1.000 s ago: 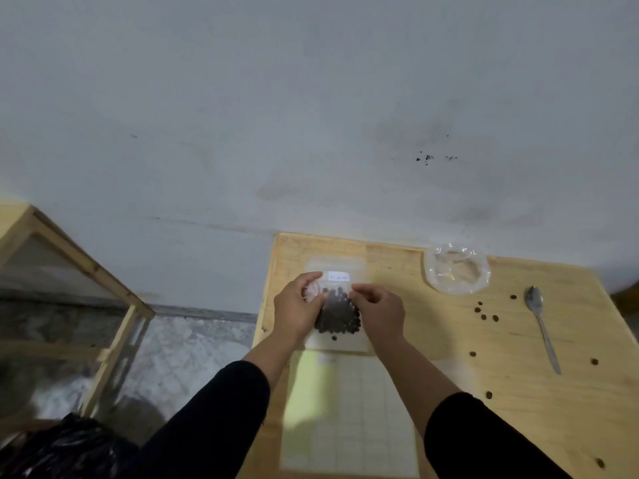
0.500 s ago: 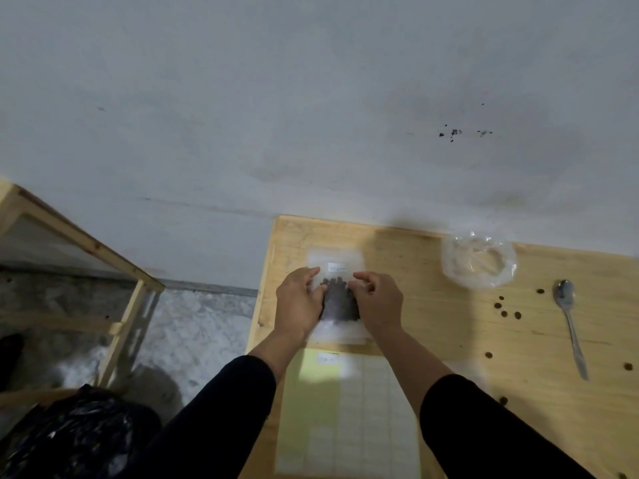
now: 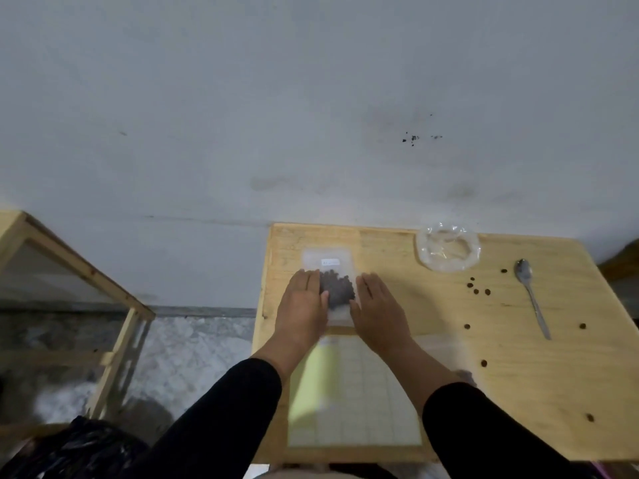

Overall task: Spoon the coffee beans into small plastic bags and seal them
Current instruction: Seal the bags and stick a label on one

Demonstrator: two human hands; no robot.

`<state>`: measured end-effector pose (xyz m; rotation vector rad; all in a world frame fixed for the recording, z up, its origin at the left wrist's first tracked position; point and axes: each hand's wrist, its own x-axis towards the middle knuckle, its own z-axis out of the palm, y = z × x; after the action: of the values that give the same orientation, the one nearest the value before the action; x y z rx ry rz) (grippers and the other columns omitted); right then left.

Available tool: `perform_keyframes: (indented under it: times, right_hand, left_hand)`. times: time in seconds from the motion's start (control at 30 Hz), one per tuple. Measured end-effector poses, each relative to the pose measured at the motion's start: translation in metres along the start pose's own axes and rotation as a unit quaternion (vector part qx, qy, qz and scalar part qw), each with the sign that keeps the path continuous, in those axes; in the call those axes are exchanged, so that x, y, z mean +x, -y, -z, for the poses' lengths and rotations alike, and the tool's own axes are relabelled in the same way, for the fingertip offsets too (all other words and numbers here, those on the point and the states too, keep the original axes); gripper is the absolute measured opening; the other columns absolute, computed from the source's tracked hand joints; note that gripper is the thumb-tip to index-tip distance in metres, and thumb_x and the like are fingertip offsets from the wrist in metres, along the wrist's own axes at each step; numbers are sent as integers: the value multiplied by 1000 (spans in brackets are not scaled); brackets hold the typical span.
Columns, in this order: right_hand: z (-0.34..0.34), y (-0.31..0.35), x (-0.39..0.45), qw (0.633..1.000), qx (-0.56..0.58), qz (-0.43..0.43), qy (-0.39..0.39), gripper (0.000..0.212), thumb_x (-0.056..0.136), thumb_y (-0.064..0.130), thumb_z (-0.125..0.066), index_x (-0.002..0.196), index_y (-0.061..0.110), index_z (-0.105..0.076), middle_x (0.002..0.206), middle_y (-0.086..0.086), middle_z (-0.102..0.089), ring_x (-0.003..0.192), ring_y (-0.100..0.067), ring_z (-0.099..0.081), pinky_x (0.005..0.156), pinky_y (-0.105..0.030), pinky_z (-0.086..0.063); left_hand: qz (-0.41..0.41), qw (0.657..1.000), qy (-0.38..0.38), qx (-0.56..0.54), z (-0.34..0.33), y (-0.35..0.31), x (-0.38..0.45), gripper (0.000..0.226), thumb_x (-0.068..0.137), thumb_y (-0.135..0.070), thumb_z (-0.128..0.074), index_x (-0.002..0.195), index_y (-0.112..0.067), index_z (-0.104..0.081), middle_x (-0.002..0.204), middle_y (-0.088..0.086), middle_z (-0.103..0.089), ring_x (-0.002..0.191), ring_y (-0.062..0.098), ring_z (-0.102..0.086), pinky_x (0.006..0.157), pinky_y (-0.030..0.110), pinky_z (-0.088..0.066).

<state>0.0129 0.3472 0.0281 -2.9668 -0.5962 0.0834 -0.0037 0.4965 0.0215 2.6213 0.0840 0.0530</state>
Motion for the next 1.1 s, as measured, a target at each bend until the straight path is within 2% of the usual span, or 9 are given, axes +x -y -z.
perform_keyframes:
  times: [0.13, 0.23, 0.37, 0.47, 0.57, 0.67, 0.83, 1.0, 1.1]
  right_hand:
    - [12, -3, -46, 1000, 4, -28, -8, 54, 68, 18, -80, 111, -9, -60, 108, -25, -65, 105, -38, -63, 86, -46, -53]
    - [10, -20, -82, 997, -7, -73, -8, 53, 67, 21, -80, 109, -7, -62, 108, -23, -66, 103, -35, -64, 83, -43, -53]
    - [9, -56, -123, 991, -17, -131, 10, 47, 79, 30, -50, 105, -6, -65, 103, -21, -68, 98, -34, -66, 80, -40, -55]
    - [7, -82, -150, 987, 13, -163, -2, 47, 80, 28, -44, 105, -7, -63, 103, -21, -66, 98, -35, -66, 80, -40, -55]
    - [4, -103, -168, 980, 53, -193, -11, 47, 93, 25, -44, 129, -5, -46, 132, -19, -49, 125, -31, -46, 102, -34, -41]
    - [-4, -123, -180, 974, 102, -202, 29, 54, 98, 32, -39, 144, 5, -29, 149, -9, -30, 139, -21, -25, 111, -27, -25]
    - [-18, -144, -191, 969, 157, -187, 42, 52, 96, 28, -45, 141, 5, -34, 147, -9, -34, 137, -20, -29, 111, -27, -25]
    - [-17, -154, -189, 963, 203, -176, 7, 37, 88, 17, -55, 122, 3, -54, 127, -12, -52, 120, -24, -46, 101, -27, -34]
    - [-14, -157, -186, 962, 214, -168, -27, 33, 87, 23, -51, 112, 4, -61, 118, -10, -59, 116, -26, -50, 97, -27, -34]
  left_hand:
    - [-115, 993, -18, 16, -12, -14, -27, 39, 82, -12, -64, 116, 5, -58, 109, 19, -61, 105, 34, -58, 97, 39, -48]
    - [-160, 987, 9, 16, -23, -35, -49, 32, 87, -16, -46, 111, -1, -60, 105, 12, -60, 101, 29, -57, 98, 32, -43]
    - [-161, 986, 19, -33, -43, -73, -78, 39, 79, -16, -67, 114, -1, -59, 107, 13, -62, 103, 28, -60, 91, 33, -49]
    - [-140, 988, 60, -28, -55, -101, -95, 47, 94, -28, -48, 135, -6, -42, 129, 8, -49, 123, 23, -45, 102, 27, -37]
    - [-113, 992, 47, -34, -71, -120, -106, 40, 94, -29, -43, 128, -10, -47, 121, 5, -52, 113, 22, -53, 92, 24, -44]
    - [-45, 989, 141, -21, -102, -131, -118, 41, 97, -39, -33, 128, -16, -46, 129, 6, -51, 114, 25, -51, 92, 35, -44]
    - [-2, 990, 130, -50, -121, -153, -129, 40, 97, -31, -37, 131, -11, -40, 126, 6, -49, 116, 25, -39, 95, 31, -35]
    - [25, 994, 77, -69, -130, -164, -131, 36, 94, -31, -39, 119, -8, -51, 114, 13, -58, 108, 31, -49, 90, 33, -36]
    - [66, 989, 72, -107, -125, -171, -128, 39, 94, -26, -44, 129, -8, -47, 129, 13, -52, 120, 28, -45, 99, 29, -33]
